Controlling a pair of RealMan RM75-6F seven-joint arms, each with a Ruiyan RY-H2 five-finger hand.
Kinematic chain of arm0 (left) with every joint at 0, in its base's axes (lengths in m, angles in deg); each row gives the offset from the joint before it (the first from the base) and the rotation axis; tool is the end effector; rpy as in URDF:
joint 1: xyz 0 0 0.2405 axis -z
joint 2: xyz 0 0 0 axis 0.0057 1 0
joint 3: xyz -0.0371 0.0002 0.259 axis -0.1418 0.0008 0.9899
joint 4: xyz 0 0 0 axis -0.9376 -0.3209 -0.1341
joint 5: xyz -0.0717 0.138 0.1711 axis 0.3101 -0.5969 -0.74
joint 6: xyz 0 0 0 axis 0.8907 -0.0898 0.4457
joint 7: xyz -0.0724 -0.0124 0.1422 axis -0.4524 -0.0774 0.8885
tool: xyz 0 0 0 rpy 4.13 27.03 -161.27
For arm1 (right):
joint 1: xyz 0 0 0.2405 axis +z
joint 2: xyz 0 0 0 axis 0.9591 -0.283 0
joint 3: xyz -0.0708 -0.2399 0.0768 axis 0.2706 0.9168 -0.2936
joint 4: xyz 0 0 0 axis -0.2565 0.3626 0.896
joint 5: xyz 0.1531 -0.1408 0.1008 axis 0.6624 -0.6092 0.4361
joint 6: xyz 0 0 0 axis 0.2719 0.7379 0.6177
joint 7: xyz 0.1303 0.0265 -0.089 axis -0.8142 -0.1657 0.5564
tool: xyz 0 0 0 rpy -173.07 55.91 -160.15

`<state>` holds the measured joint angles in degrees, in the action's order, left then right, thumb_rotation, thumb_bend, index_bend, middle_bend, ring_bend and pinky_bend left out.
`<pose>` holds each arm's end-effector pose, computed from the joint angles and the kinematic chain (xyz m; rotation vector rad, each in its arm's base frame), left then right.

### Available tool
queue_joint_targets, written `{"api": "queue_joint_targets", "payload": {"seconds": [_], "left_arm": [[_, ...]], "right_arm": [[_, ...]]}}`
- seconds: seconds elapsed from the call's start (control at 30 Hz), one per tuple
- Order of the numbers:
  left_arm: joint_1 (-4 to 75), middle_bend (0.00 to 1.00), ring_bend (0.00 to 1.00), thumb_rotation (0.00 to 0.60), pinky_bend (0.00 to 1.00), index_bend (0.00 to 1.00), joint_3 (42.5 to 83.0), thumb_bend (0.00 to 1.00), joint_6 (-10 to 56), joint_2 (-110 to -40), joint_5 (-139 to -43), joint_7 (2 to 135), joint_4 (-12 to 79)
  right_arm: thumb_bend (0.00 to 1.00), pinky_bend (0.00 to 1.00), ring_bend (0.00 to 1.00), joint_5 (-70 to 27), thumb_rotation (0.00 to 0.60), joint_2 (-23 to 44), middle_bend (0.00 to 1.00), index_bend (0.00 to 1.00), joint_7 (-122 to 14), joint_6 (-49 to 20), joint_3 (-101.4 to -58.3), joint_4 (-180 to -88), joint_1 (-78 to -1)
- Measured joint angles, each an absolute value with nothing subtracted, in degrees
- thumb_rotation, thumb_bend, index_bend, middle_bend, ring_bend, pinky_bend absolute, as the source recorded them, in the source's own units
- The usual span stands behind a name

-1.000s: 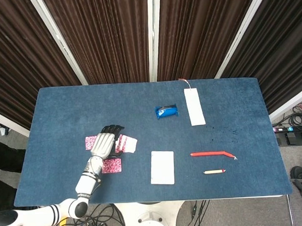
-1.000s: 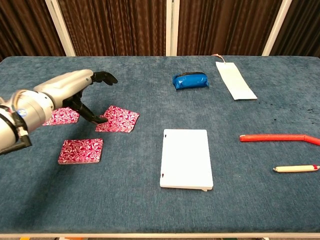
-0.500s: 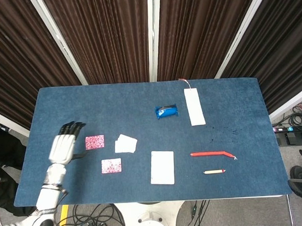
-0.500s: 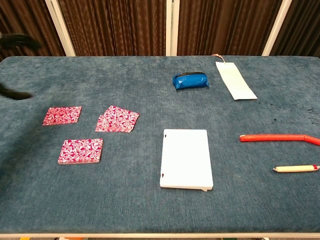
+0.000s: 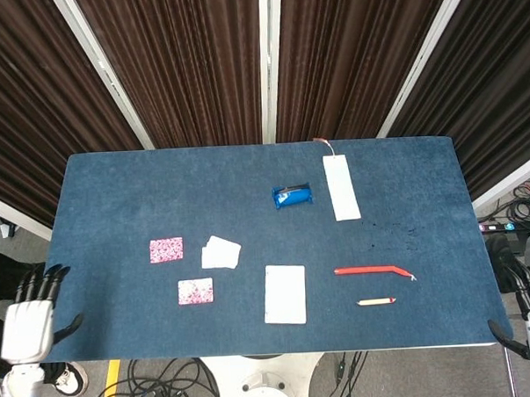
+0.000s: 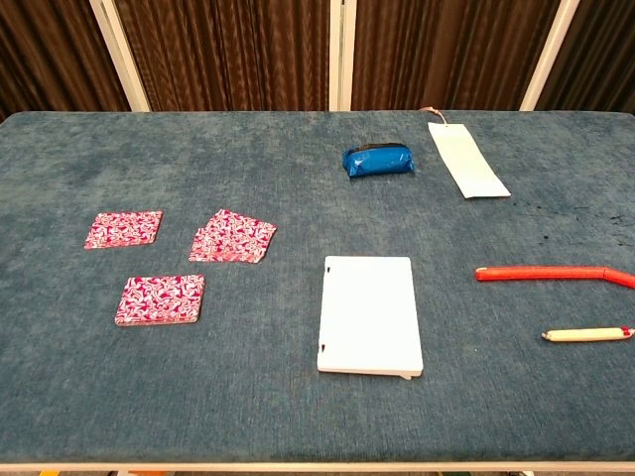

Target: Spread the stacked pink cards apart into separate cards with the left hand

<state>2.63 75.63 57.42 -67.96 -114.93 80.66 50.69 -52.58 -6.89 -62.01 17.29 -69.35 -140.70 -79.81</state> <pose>-0.3135 0.1566 0.0943 -1.3101 -0.8156 -0.8697 -0.3616 -0.1192 0.1600 1.3360 -0.8749 0.9215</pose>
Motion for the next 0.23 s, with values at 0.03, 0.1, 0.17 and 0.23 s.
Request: {"api": "queue_joint_targets", "payload": {"seconds": [0.03,0.1,0.17,0.23], "left_arm": [[1.77,0.14,0.06,0.600,0.12,0.16,75.89,0.15,58.36,-67.85,-115.39,80.28,49.90],[0.10,0.14,0.06,0.600,0.12,0.16,76.39,0.15,59.64,-67.75,-116.17,79.01,48.31],[-0.97,0.14,0.06,0.600,0.12,0.16,76.72,0.15,60.21,-67.85,-116.77,77.95,47.02],[-1.72,0.14,0.06,0.600,0.12,0.16,76.95,0.15,60.70,-68.22,-117.47,77.20,45.48]], "right_arm": [[0.14,0.00,0.00,-52.64,0.600,-6.81,0.00,0.00,-61.83,17.24,-69.29,-140.65,-79.76],[0.14,0.00,0.00,-52.72,0.600,-6.67,0.00,0.00,-61.61,17.22,-69.25,-140.45,-79.71],[0.14,0.00,0.00,-52.87,0.600,-6.52,0.00,0.00,-61.28,16.96,-68.99,-140.20,-79.66],[0.14,0.00,0.00,-53.16,0.600,-6.39,0.00,0.00,-60.90,16.85,-68.67,-139.99,-79.68]]}}
